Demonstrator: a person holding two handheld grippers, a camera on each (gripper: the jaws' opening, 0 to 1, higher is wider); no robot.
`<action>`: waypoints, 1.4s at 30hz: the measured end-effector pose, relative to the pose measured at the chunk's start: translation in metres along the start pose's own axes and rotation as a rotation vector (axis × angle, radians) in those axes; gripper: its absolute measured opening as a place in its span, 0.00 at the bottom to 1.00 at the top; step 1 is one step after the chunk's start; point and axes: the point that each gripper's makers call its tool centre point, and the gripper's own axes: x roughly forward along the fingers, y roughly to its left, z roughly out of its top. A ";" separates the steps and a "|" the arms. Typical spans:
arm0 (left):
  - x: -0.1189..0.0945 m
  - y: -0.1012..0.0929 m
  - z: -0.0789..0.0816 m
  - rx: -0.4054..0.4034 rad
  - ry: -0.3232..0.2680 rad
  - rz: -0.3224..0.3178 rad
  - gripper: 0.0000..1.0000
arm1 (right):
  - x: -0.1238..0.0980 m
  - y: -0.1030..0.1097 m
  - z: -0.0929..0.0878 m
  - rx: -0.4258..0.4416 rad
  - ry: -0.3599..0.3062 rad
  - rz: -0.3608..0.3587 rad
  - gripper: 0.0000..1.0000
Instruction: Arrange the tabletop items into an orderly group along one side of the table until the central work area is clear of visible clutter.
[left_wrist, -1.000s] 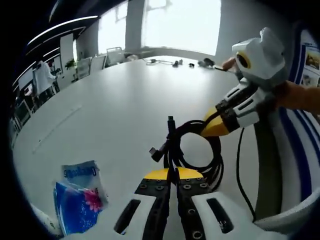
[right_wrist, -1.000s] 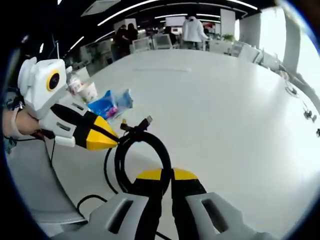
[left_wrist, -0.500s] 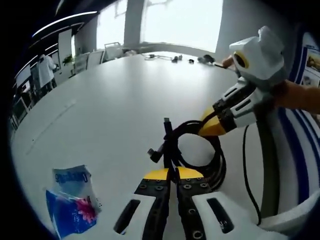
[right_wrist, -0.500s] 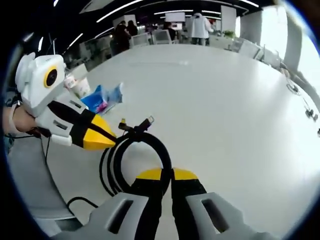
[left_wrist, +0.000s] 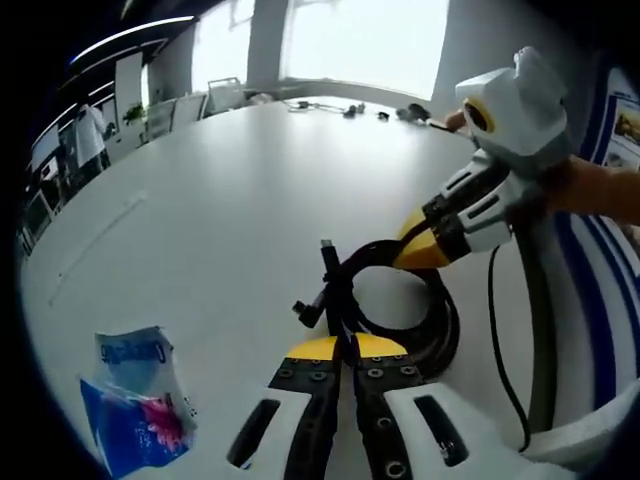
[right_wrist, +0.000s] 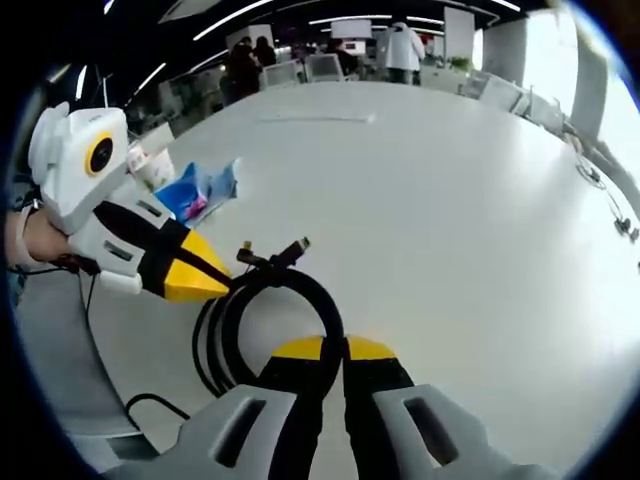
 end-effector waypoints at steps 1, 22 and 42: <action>0.001 0.000 -0.001 0.000 0.001 0.000 0.00 | 0.000 0.000 0.000 -0.002 0.000 0.000 0.03; 0.003 0.003 -0.004 -0.006 0.003 0.006 0.00 | 0.006 0.001 -0.004 -0.018 0.007 -0.001 0.05; 0.002 0.013 0.000 0.018 -0.013 0.030 0.01 | 0.006 0.003 -0.006 -0.074 0.010 0.001 0.17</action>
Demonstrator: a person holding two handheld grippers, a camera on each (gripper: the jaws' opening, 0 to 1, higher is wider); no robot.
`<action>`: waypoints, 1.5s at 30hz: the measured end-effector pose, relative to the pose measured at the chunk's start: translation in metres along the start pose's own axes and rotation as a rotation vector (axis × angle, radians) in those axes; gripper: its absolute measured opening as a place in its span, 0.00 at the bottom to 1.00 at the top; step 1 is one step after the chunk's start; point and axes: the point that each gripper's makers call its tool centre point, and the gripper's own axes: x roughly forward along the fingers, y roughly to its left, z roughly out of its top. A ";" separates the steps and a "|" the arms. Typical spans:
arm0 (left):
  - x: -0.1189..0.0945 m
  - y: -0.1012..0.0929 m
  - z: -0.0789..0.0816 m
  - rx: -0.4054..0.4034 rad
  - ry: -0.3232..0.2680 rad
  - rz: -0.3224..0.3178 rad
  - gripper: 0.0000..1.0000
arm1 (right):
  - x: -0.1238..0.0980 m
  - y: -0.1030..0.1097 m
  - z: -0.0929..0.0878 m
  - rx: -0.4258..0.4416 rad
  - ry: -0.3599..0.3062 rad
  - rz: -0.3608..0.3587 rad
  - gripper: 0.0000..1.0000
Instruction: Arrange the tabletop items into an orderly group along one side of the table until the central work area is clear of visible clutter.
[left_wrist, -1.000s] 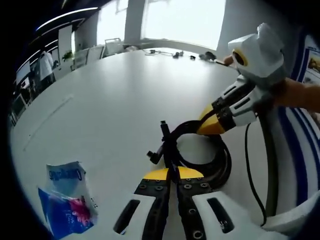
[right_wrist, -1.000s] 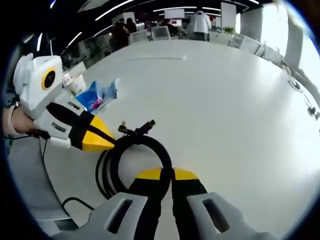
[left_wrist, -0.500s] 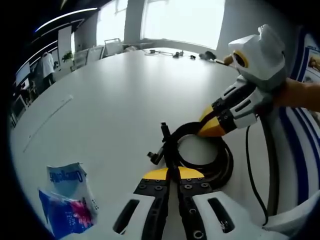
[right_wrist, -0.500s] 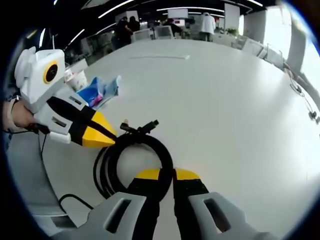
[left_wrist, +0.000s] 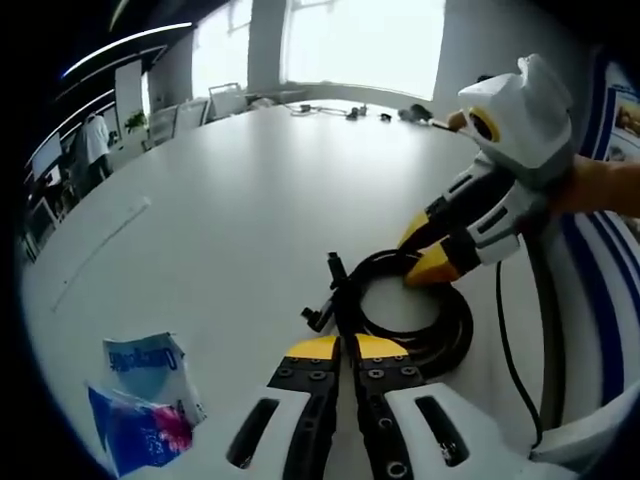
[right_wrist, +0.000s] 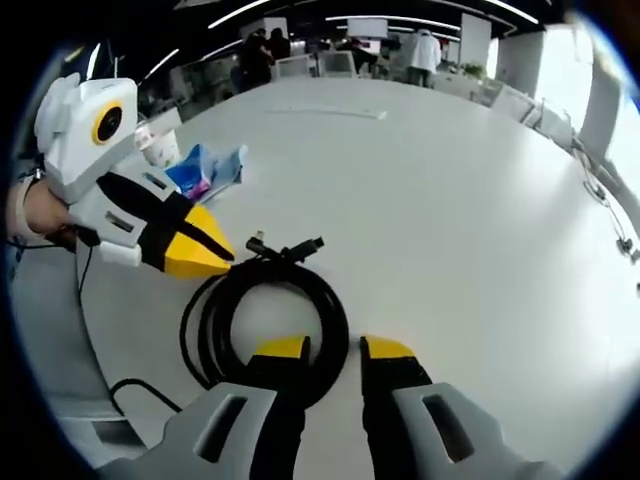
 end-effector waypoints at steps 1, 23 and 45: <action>0.000 0.000 0.000 0.001 0.000 0.001 0.01 | 0.000 0.000 0.000 0.002 -0.001 -0.001 0.17; -0.010 0.010 0.000 -0.020 -0.019 0.056 0.27 | -0.003 0.009 0.008 -0.016 -0.048 0.016 0.36; -0.037 0.009 0.010 -0.058 -0.103 0.056 0.52 | -0.017 0.026 0.035 -0.032 -0.134 0.042 0.40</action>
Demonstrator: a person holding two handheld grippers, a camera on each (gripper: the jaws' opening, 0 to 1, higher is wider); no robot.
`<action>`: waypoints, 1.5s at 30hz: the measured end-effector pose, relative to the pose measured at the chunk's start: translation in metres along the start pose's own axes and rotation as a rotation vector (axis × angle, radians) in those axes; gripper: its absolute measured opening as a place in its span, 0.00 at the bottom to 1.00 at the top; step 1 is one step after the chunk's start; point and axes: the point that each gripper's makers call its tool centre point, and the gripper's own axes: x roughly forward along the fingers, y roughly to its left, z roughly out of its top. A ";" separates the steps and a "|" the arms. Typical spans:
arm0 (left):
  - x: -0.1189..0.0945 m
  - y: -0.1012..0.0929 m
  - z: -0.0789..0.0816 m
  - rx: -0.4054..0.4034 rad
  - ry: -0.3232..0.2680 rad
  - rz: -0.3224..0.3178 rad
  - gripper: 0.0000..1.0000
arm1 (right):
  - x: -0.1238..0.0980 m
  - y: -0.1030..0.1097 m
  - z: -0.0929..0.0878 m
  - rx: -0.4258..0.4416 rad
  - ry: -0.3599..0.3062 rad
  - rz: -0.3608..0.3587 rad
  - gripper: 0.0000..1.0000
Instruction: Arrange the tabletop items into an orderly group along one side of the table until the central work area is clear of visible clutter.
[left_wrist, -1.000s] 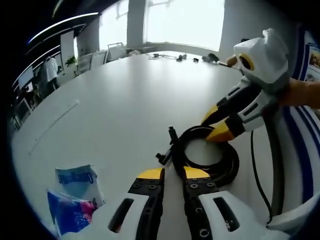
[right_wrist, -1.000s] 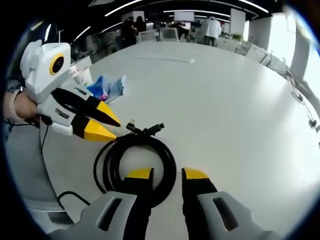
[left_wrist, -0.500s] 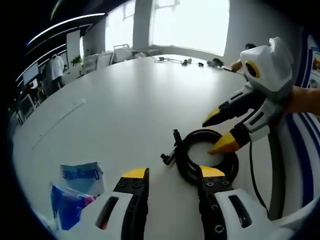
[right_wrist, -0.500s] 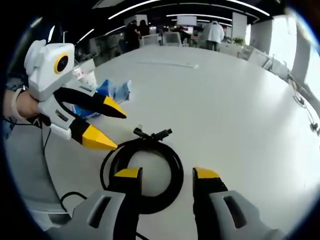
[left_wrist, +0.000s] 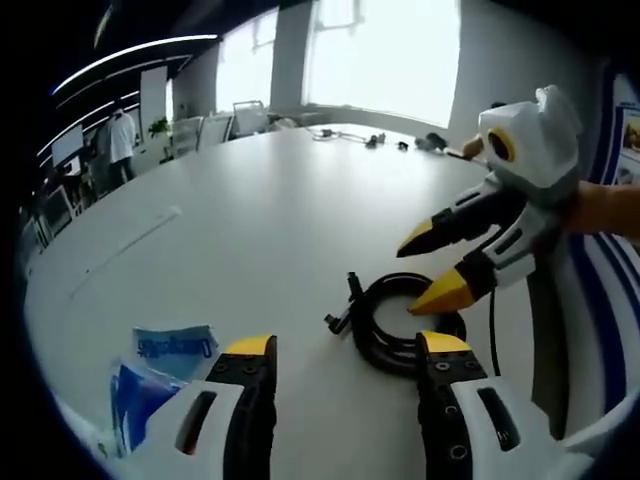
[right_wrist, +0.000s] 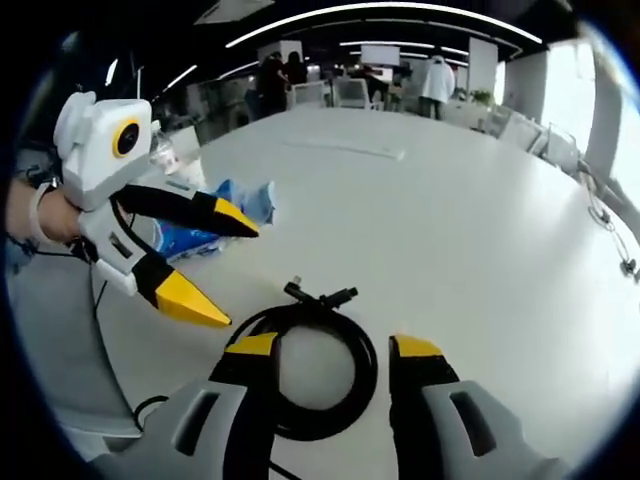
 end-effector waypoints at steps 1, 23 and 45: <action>-0.002 0.000 0.000 -0.004 0.000 -0.001 0.52 | -0.001 0.001 0.002 -0.001 -0.006 0.000 0.40; -0.065 0.019 0.005 -0.106 -0.119 0.052 0.61 | -0.015 0.025 0.024 -0.045 -0.070 0.061 0.50; -0.139 0.074 -0.022 -0.221 -0.168 0.253 0.58 | -0.005 0.053 0.058 -0.099 -0.134 0.127 0.52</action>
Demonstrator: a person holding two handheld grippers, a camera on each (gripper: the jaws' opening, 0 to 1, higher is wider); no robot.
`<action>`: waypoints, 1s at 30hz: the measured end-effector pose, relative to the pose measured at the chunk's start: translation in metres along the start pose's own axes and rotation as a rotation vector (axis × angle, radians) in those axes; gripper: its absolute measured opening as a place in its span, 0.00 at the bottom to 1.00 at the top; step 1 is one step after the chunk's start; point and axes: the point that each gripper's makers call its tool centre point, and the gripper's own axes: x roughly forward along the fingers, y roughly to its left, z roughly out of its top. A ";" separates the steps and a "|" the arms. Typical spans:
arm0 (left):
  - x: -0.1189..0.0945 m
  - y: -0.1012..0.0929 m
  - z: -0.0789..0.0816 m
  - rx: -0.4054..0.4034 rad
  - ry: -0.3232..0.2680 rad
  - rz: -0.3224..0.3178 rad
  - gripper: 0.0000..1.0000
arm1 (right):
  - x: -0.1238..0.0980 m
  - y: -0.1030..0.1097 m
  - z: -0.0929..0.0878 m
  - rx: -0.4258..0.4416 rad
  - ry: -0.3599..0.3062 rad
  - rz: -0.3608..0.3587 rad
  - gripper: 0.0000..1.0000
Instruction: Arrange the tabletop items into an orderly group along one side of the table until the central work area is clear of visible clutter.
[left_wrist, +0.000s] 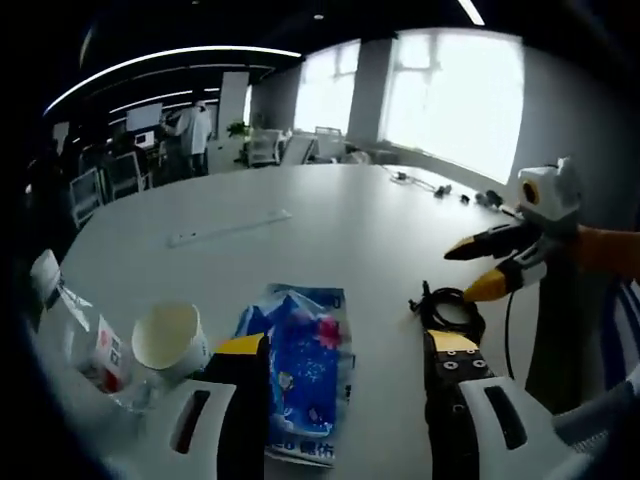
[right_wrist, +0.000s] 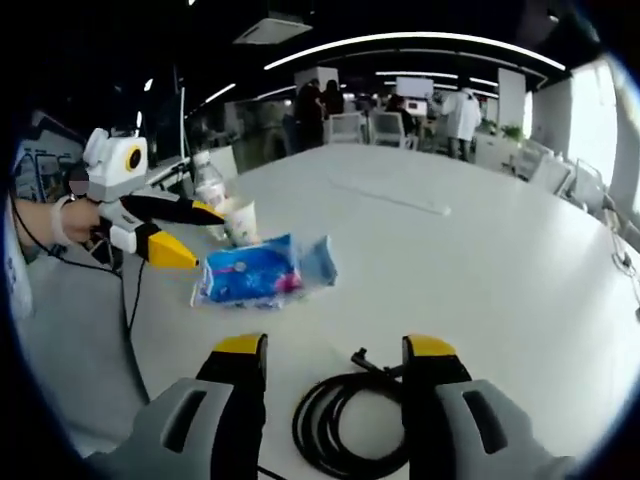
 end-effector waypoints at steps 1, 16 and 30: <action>-0.003 0.005 0.000 0.000 -0.010 0.013 0.58 | 0.001 0.001 0.001 -0.001 0.002 0.002 0.52; -0.029 0.031 -0.015 -0.069 -0.014 0.103 0.51 | 0.016 0.020 0.024 -0.040 -0.032 0.059 0.49; -0.038 0.040 -0.023 -0.113 -0.021 0.149 0.47 | 0.036 0.037 0.048 -0.077 -0.053 0.109 0.48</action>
